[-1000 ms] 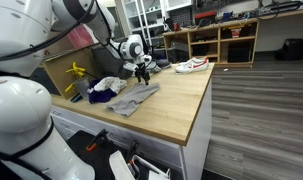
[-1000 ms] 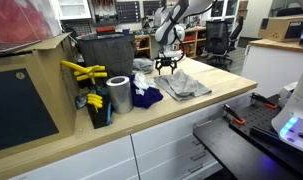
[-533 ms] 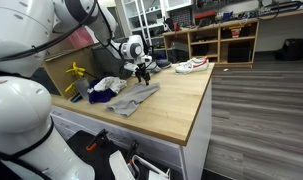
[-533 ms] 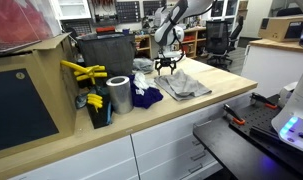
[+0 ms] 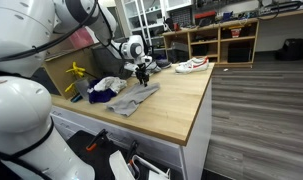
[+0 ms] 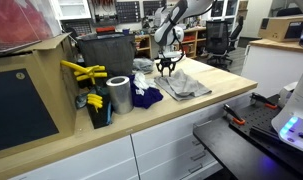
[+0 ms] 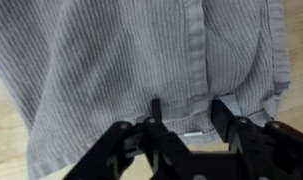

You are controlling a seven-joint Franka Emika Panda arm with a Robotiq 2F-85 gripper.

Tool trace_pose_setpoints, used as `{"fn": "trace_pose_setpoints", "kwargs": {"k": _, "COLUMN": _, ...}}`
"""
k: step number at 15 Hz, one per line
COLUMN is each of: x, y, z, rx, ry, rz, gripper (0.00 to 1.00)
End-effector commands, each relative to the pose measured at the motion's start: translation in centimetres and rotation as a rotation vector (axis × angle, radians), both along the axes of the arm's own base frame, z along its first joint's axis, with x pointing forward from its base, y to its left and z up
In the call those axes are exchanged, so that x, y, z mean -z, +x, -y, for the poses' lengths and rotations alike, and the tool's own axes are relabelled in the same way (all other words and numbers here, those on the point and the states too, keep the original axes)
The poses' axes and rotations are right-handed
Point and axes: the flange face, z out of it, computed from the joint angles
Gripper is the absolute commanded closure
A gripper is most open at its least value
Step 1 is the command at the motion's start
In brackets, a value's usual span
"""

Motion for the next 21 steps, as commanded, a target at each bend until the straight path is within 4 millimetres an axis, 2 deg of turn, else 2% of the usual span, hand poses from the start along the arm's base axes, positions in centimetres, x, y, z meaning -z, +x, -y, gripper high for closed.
{"fn": "trace_pose_setpoints", "kwargs": {"k": 1, "x": -0.5, "y": 0.4, "z": -0.1, "rx": 0.025, "ry": -0.015, "rz": -0.018, "gripper": 0.76}}
{"fn": "trace_pose_setpoints", "kwargs": {"k": 4, "x": -0.7, "y": 0.5, "z": 0.0, "rx": 0.025, "ry": -0.017, "rz": -0.016, "gripper": 1.0}}
{"fn": "trace_pose_setpoints", "kwargs": {"k": 10, "x": -1.0, "y": 0.5, "z": -0.2, "rx": 0.017, "ry": -0.02, "rz": -0.011, "gripper": 0.97}}
{"fn": "trace_pose_setpoints", "kwargs": {"k": 11, "x": -1.0, "y": 0.5, "z": -0.3, "rx": 0.015, "ry": -0.02, "rz": -0.011, "gripper": 0.67}}
{"fn": "trace_pose_setpoints", "kwargs": {"k": 12, "x": -1.0, "y": 0.5, "z": -0.3, "rx": 0.015, "ry": -0.02, "rz": -0.012, "gripper": 0.65}}
{"fn": "trace_pose_setpoints", "kwargs": {"k": 15, "x": -1.1, "y": 0.4, "z": -0.4, "rx": 0.011, "ry": -0.019, "rz": -0.011, "gripper": 0.44}}
{"fn": "trace_pose_setpoints", "kwargs": {"k": 16, "x": -1.2, "y": 0.4, "z": -0.4, "rx": 0.011, "ry": -0.02, "rz": -0.011, "gripper": 0.71}}
{"fn": "trace_pose_setpoints", "kwargs": {"k": 17, "x": -1.4, "y": 0.4, "z": -0.4, "rx": 0.011, "ry": -0.019, "rz": -0.01, "gripper": 0.83}}
{"fn": "trace_pose_setpoints", "kwargs": {"k": 21, "x": -2.4, "y": 0.5, "z": -0.4, "rx": 0.012, "ry": -0.019, "rz": 0.004, "gripper": 0.84}}
